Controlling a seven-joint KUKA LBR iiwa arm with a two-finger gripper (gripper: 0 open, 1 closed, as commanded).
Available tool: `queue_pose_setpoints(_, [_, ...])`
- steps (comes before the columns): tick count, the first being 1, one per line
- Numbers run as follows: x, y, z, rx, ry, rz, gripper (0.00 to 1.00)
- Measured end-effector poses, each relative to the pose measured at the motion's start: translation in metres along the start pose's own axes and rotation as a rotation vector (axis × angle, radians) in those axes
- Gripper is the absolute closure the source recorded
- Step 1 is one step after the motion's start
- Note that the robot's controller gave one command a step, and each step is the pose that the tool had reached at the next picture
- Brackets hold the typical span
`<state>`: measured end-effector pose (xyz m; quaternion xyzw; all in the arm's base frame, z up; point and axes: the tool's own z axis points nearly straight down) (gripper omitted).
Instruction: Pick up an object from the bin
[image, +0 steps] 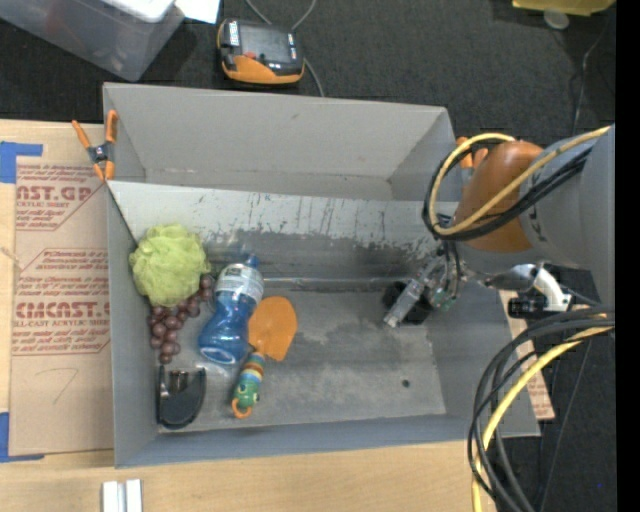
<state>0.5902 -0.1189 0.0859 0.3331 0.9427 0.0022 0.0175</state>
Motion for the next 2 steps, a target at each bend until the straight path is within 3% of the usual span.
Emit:
queue_pose_setpoints(1, [0.000,0.001,-0.013,0.001,0.004,0.000,1.00])
queue_pose_setpoints(2, [0.001,0.000,-0.055,0.005,0.011,0.000,1.00])
